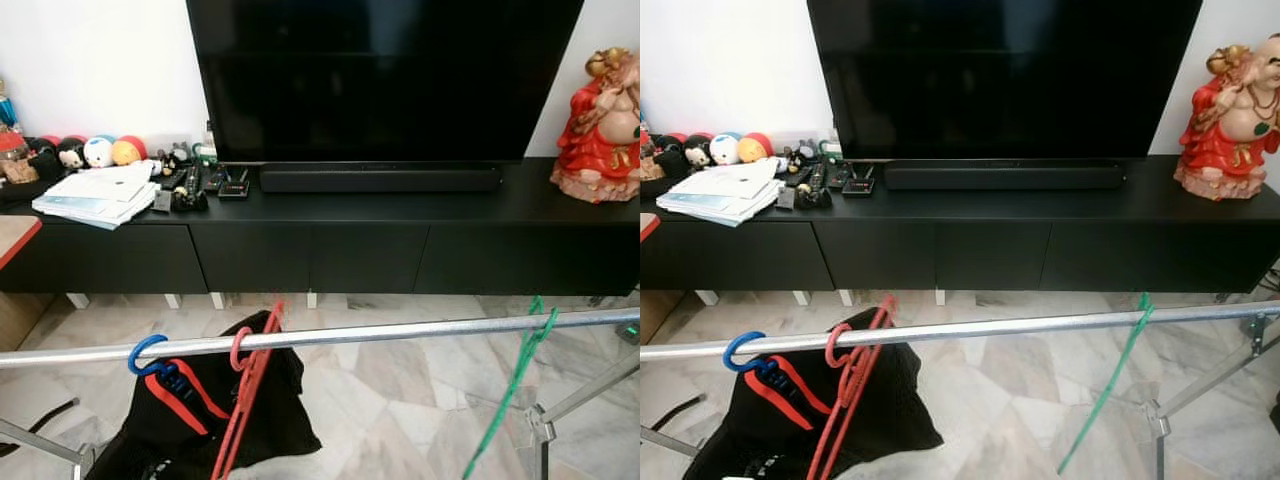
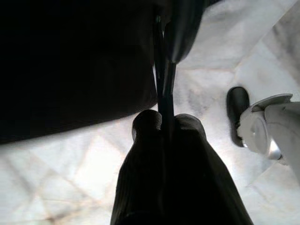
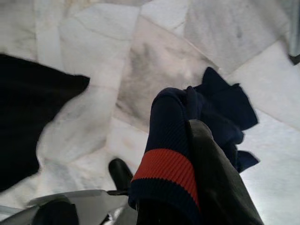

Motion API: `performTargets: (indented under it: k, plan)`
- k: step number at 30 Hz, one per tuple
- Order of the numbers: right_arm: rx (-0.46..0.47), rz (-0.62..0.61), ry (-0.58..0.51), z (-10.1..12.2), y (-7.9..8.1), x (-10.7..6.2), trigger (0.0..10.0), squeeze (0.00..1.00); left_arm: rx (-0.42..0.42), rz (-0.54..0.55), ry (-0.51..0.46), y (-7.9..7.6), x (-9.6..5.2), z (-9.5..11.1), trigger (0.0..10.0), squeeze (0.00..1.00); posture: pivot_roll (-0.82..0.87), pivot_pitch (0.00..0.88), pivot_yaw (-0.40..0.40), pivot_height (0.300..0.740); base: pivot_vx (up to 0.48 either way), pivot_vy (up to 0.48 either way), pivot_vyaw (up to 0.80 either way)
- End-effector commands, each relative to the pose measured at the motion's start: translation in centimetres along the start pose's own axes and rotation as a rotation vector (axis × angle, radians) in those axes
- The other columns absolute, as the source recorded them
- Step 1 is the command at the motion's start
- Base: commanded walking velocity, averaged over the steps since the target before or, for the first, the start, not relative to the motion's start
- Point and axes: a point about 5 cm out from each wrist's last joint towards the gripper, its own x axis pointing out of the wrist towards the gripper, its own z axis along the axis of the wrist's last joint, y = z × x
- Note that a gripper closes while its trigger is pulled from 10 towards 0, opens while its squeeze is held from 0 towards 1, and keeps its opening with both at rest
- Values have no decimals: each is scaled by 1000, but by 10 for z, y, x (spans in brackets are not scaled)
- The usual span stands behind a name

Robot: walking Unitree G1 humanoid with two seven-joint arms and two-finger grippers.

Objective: Hang hanger

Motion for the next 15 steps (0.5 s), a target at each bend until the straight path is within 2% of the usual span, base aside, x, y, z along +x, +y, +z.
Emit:
performTargets:
  k: [1, 3, 5, 9, 10, 12, 14, 15]
  plan:
    - [-8, 6, 7, -7, 3, -1, 10000, 0, 40, 13, 18, 10, -2, -6, 10000, 0, -8, 0, 127, 740, 0, 0, -706]
    - [-9, 5, 9, -8, 2, -1, 10000, 0, 41, 14, 21, 11, -3, -7, 10000, 0, -18, 0, 133, 740, 0, 0, -706]
    - [-18, -12, -8, -1, 5, 0, 10000, 0, 48, 22, 58, 13, -5, -20, 10000, 0, -50, 0, 151, 740, 0, 0, 0]
    - [6, -35, -11, -3, 2, 0, 10000, 0, 43, 17, 72, 7, -5, -27, 10000, 0, -58, 0, 156, 740, 0, 0, 0]
    - [8, -40, -3, -6, 1, -1, 10000, 0, 50, 11, 71, 1, -5, -28, 10000, 0, -42, 0, 151, 740, 0, 0, 0]
    - [-13, -28, 9, -8, 4, -1, 10000, 0, 50, 10, 65, -1, -4, -27, 10000, 0, -22, 0, 134, 740, 0, 0, 0]
    - [-47, -2, 24, -10, 9, -1, 10000, 0, 37, 18, 46, -6, -3, -24, 10000, 0, 44, 0, 71, 740, -126, 0, 0]
    - [-47, -2, 24, -10, 9, -1, 10000, 0, 37, 18, 46, -6, -3, -24, 10000, 0, 44, 0, 71, 740, -251, 0, 0]
